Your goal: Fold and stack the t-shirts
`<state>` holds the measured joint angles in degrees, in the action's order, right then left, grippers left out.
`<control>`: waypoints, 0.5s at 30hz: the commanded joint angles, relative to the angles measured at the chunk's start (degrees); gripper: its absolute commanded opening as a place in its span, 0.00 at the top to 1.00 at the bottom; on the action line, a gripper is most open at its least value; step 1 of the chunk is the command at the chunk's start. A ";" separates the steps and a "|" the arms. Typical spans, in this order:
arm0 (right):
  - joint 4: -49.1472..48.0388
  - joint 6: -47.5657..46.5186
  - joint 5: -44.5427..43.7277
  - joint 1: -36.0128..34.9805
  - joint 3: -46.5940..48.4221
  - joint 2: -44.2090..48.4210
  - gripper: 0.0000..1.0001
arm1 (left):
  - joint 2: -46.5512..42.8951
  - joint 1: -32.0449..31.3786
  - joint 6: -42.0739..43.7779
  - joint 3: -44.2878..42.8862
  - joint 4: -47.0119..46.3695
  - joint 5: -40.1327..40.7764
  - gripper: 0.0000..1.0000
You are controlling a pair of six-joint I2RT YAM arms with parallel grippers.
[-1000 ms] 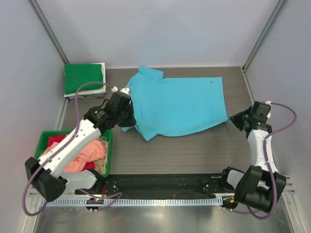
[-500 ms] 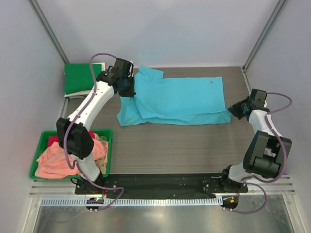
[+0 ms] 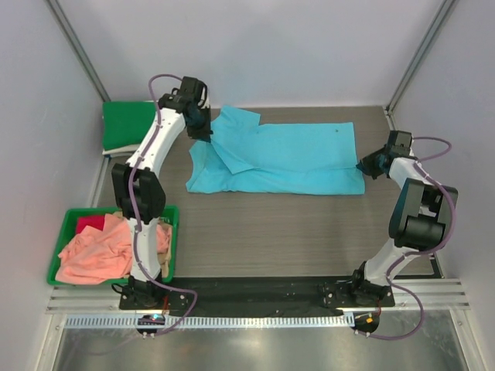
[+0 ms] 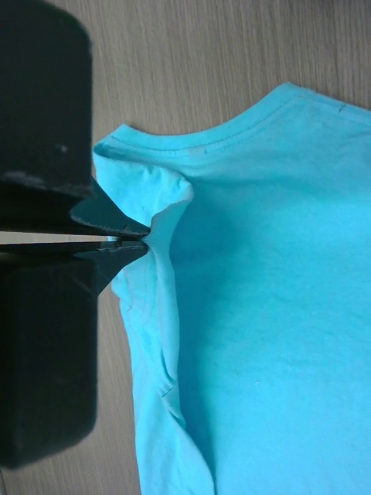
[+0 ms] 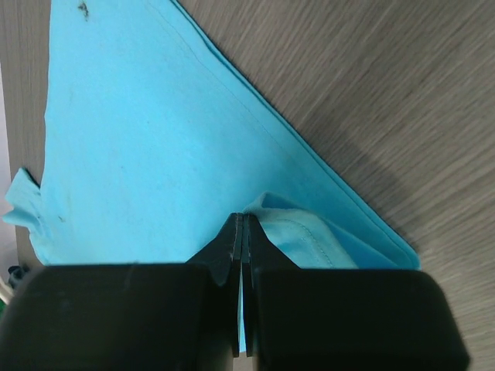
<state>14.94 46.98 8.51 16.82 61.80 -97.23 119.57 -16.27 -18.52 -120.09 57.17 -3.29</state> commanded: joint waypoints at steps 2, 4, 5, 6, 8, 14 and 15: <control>-2.37 0.74 -1.74 -0.38 4.38 -1.73 0.99 | 3.47 0.80 1.82 -6.02 2.77 -2.77 1.00; -2.37 0.83 -2.27 -0.38 5.17 -2.17 0.99 | 5.41 1.16 1.65 -7.95 2.95 -3.04 1.00; -2.37 0.83 -2.45 -0.38 5.43 -2.87 0.99 | 6.11 1.33 1.56 -8.75 3.04 -3.04 1.00; -2.46 0.74 -2.54 -0.38 6.13 -3.22 0.99 | 7.42 1.42 1.47 -9.97 3.13 -3.47 1.00; -2.46 0.66 -2.45 -0.47 7.01 -4.63 0.99 | 9.10 1.68 1.30 -11.73 3.56 -3.57 1.00; -2.64 -2.41 4.48 -1.17 14.65 -13.76 0.63 | 17.53 4.92 -2.98 -24.53 7.94 -2.60 0.55; -1.24 -3.38 4.23 -1.17 16.14 -15.08 0.49 | 17.80 5.46 -4.23 -25.62 8.83 -3.03 0.42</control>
<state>13.98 46.48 9.74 16.16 72.95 -109.80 136.14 -13.69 -18.83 -139.70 62.35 -5.65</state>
